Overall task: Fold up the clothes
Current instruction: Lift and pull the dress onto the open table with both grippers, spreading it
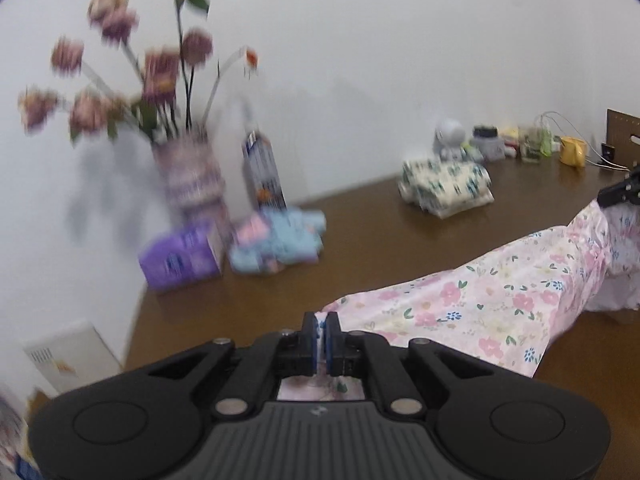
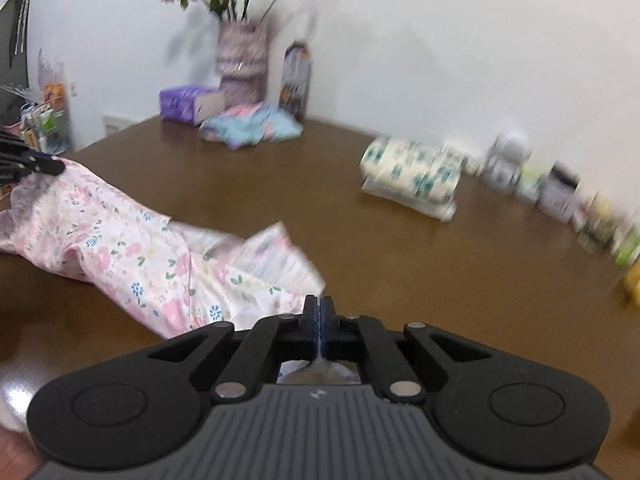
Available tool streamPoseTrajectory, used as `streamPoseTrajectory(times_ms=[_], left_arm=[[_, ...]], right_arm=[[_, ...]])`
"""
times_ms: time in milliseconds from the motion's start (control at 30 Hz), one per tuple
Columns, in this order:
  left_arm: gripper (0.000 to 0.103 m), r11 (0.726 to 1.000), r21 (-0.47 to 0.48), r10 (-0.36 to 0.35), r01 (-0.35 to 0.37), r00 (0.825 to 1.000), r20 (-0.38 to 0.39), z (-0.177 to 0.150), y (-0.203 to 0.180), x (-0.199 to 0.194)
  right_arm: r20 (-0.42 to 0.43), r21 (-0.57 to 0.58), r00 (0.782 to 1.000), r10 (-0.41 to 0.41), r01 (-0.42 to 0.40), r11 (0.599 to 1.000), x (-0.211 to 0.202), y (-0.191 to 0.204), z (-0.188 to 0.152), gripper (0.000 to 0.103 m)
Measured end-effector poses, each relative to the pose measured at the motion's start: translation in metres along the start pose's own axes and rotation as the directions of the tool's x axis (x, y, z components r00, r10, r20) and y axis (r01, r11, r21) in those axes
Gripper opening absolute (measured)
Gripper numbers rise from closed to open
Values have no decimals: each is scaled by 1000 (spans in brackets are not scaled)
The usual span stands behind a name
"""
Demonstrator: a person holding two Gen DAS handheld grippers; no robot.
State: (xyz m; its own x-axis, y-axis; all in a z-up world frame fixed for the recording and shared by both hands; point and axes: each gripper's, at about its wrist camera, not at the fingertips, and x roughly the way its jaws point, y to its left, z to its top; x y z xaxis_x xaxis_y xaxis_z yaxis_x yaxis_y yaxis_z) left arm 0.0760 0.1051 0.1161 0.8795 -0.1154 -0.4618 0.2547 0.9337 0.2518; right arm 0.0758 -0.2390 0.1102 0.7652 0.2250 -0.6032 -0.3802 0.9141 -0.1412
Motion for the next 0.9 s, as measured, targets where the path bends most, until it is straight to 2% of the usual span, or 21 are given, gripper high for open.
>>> streamPoseTrajectory(times_ms=[133,200,267,333,367,433,500,533,633,667,767,833,900], left_arm=[[2,993,70,84,-92,990,116,63,0,11],[3,992,70,94,-108,980,177,101,7,14],[3,990,54,114,-131,962,248,136,14,12],[3,987,38,136,-158,933,332,160,17,1],[3,986,30,142,-165,918,370,169,19,-6],[3,987,37,129,-158,904,408,174,17,-19],[3,979,100,121,-180,898,424,162,8,-28],[3,974,133,115,-186,901,418,151,2,-32],[3,973,191,57,-130,936,347,98,-17,-36],[3,976,196,35,-99,951,309,76,-24,-37],[3,987,161,-18,-9,986,167,10,-44,-33],[3,991,127,-42,32,997,72,-32,-57,-32],[3,993,102,-65,65,998,2,-60,-66,-31]], right_arm=[[96,-81,989,-111,119,990,0,-7,38,0],[138,-106,979,-150,165,981,-4,-11,54,0],[176,-124,968,-181,204,971,-9,-15,70,0],[214,-140,954,-210,243,960,-14,-19,85,0],[233,-147,946,-225,262,954,-17,-21,92,0],[271,-161,929,-252,302,940,-22,-25,107,0],[309,-173,910,-277,341,924,-27,-29,123,0],[328,-178,899,-290,360,916,-30,-31,130,0],[385,-191,864,-324,418,888,-37,-37,153,0],[375,-190,870,-320,410,892,-36,-36,147,0],[271,-166,925,-265,316,934,-23,-27,93,0],[201,-144,954,-222,253,957,-14,-21,58,0],[131,-117,976,-174,190,975,-5,-15,22,0]])
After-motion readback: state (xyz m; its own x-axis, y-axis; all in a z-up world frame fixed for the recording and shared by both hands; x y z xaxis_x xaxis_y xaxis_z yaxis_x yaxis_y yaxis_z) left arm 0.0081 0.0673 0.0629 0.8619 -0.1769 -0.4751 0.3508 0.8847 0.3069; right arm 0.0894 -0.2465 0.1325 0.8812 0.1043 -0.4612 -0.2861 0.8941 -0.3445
